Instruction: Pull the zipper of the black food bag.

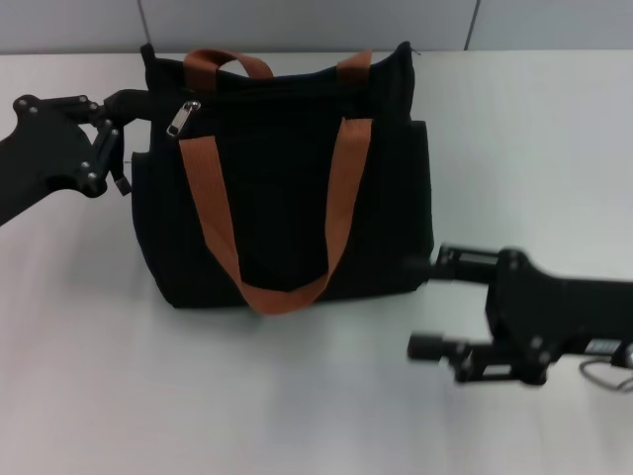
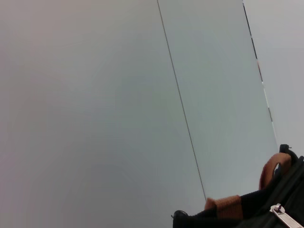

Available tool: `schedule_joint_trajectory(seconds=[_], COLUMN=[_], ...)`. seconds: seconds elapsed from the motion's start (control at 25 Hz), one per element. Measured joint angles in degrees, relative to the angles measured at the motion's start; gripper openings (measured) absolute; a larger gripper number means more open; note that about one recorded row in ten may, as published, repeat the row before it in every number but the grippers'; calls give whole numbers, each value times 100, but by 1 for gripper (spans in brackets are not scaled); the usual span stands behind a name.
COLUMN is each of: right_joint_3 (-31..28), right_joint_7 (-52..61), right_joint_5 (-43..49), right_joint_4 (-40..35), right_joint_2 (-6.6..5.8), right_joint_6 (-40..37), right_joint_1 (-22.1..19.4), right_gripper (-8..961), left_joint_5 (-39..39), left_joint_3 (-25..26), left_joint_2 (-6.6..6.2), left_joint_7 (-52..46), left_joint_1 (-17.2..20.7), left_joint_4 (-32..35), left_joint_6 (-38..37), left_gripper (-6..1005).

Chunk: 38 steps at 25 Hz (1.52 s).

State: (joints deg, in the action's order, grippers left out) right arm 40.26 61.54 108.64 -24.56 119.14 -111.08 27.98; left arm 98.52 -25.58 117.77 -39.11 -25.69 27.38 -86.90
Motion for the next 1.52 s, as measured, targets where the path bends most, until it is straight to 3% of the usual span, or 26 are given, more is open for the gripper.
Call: schedule_joint_trajectory(seconds=[0.36,0.8,1.24,1.52], right_joint_3=[-3,-67,-83,402], right_joint_7=[1659,2303,4476,5416], right_joint_5=[-1244,-1418,-1618,-1593], right_joint_4=[-177,-280,-718,-859], right_joint_2=[-202,-255,-399,-453], right_joint_6=[-417,-456,-161,545], right_joint_1=[58,218,995,1474], right_gripper=[753,753,754,753], left_joint_5=[-14,-17,-18,-17], left_joint_3=[0,0,0,0], left_joint_2=[6,9,9,16], left_joint_7=[0,0,0,0], left_joint_1=[4,2,2,11], left_joint_4=[-19,-3,3,0], left_joint_6=[-9,-47,-156,-258], left_gripper=[24,27,30,32])
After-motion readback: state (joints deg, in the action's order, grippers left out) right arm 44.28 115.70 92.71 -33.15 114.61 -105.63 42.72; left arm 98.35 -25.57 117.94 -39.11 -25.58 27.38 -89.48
